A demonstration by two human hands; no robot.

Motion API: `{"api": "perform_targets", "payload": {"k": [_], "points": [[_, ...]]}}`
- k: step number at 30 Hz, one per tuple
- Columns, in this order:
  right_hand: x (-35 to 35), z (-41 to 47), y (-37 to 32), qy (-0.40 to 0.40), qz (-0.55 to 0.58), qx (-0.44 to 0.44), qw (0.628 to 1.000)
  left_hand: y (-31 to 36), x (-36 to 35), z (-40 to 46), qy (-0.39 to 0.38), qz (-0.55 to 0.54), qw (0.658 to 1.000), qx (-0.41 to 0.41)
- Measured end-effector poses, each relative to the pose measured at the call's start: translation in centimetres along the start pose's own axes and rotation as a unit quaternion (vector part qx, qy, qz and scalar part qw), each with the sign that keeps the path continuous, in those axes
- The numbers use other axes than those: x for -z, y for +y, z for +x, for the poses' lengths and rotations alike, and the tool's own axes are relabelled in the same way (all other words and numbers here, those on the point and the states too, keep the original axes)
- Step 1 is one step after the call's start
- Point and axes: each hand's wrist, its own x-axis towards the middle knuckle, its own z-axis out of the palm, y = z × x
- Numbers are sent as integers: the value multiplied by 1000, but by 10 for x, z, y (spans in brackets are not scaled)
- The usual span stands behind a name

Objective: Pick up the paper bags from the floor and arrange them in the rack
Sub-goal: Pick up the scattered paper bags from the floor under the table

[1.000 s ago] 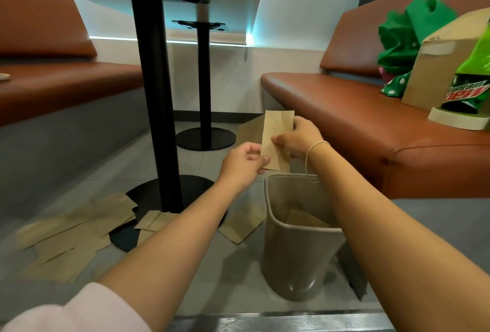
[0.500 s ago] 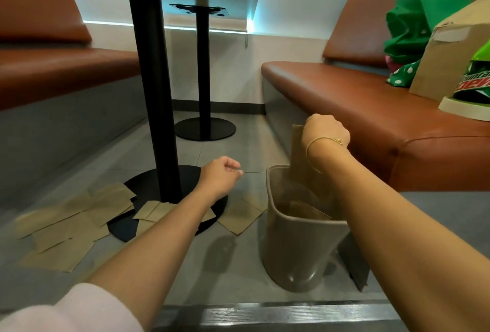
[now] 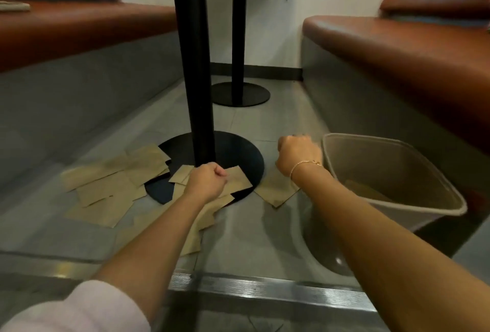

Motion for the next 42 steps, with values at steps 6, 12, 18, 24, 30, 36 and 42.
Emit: {"api": "perform_targets", "payload": {"k": [6,12,18,24,30,36,42], "points": [[-89,12,-15,-122,-2,-2,992,-74,-6,33,18,86,992,95],[-163,29,-9,-188,-29,-15,982,-115,-28,60,-37,232,967,98],[-207,49,3,-201,-55,-29,978,-135,-51,88,-72,310,947,45],[-229,65,11,-187,-38,-43,981,-154,-56,108,-91,358,929,32],[-231,78,8,-210,-35,-27,977,-150,-63,111,-78,472,878,-23],[-232,84,12,-197,-100,1,975,-152,-63,115,-79,502,859,-54],[-225,78,11,-199,-129,21,971,-151,-58,115,-91,495,864,-34]]}}
